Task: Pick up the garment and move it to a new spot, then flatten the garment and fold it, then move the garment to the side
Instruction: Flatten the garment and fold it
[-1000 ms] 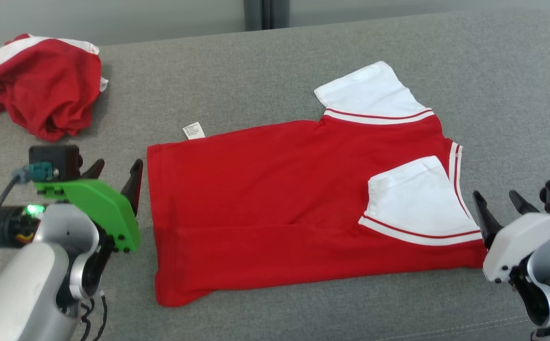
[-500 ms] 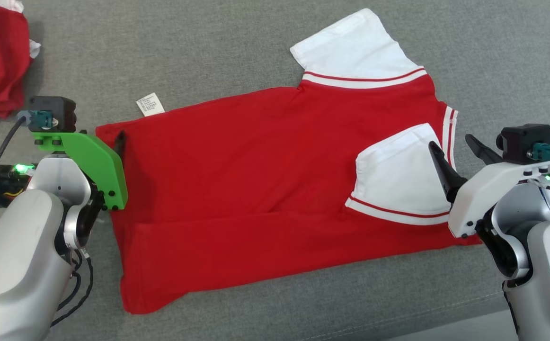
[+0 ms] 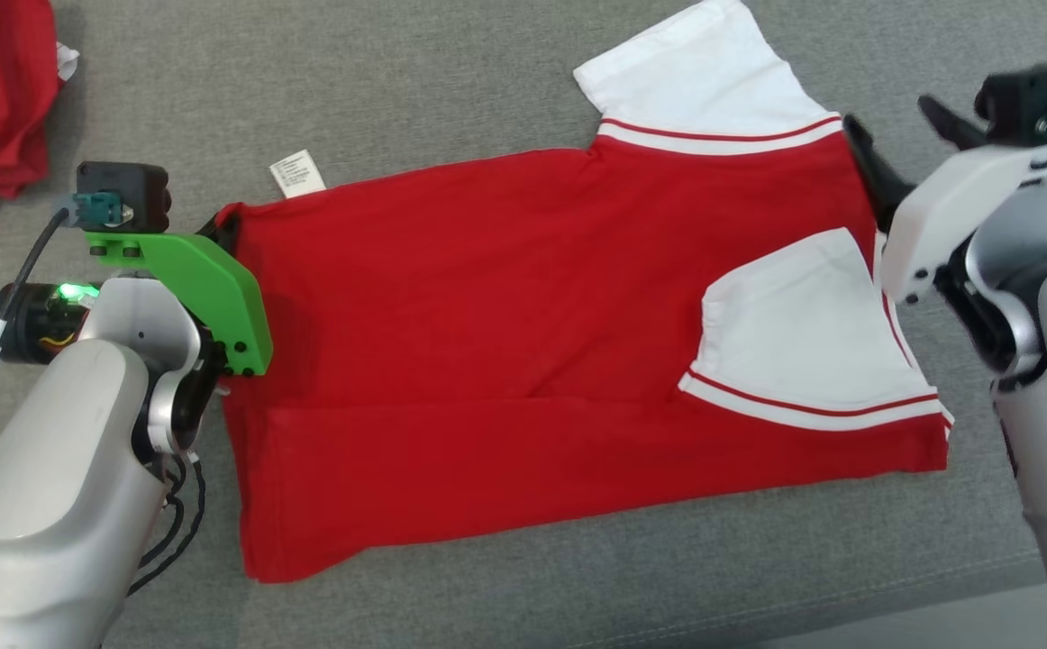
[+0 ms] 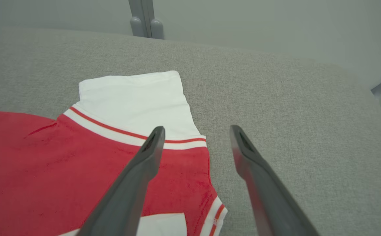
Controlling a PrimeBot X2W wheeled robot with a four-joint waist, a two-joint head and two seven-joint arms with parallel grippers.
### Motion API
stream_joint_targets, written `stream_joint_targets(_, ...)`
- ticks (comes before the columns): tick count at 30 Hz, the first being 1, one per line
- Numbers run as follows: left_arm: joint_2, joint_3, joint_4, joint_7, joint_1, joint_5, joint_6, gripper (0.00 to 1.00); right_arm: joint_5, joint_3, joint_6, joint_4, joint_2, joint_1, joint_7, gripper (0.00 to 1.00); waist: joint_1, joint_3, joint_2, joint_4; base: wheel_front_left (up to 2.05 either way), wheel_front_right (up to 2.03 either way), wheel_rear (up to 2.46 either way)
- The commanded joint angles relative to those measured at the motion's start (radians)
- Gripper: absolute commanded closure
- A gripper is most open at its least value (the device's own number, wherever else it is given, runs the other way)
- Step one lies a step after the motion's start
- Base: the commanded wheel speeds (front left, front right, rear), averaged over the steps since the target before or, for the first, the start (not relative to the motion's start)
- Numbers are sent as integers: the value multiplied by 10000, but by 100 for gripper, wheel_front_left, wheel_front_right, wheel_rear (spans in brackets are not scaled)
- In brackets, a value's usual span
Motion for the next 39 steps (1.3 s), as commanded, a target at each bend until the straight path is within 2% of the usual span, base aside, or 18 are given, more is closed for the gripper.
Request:
stream_joint_targets(1, -65, 24, -106, -156, -262, 48, -54, 100, -83, 6, -15, 311, -97, -549, 72, 0, -1, 184, -1, 399, 0, 0, 0)
stream_joint_targets(9, -698, -374, -713, -488, -747, 220, -265, 100, -435, 57, -15, 2794, -703, -3173, 880, 0, -1, 933, -1, 1719, 0, 0, 0)
stream_joint_targets(13, -999, -493, -920, -624, -909, 144, -355, 100, -526, -294, -15, 4173, -535, -4108, 1198, 0, -1, 1284, -1, 2106, 0, 0, 0)
stream_joint_targets(24, -1148, -590, -934, -840, -1295, 294, -320, 100, -948, -625, -15, 6571, -244, -5221, 1311, 2, -1, 1813, -1, 2352, 0, 0, 0)
stream_joint_targets(25, -1122, -577, -901, -858, -1294, 295, -299, 100, -915, -680, -9, 6713, -170, -5279, 1269, 59, -1, 1825, -1, 2309, 0, 0, 0)
stream_joint_targets(28, -1037, -542, -791, -898, -1250, 281, -285, 100, -1056, -508, -9, 6967, -119, -5322, 1050, 100, -1, 1761, -1, 2172, 0, 0, 0)
stream_joint_targets(33, -904, -457, -519, -1018, -1149, 172, -298, 100, -886, -211, -19, 7207, -127, -5424, 363, 100, -1, 1413, -1, 1857, 0, 0, 0)
stream_joint_targets(39, -888, -276, -56, -1106, -989, -161, -558, 100, -407, 110, -16, 7047, 94, -5260, -482, 100, -1, 734, -1, 1342, 0, 0, 0)
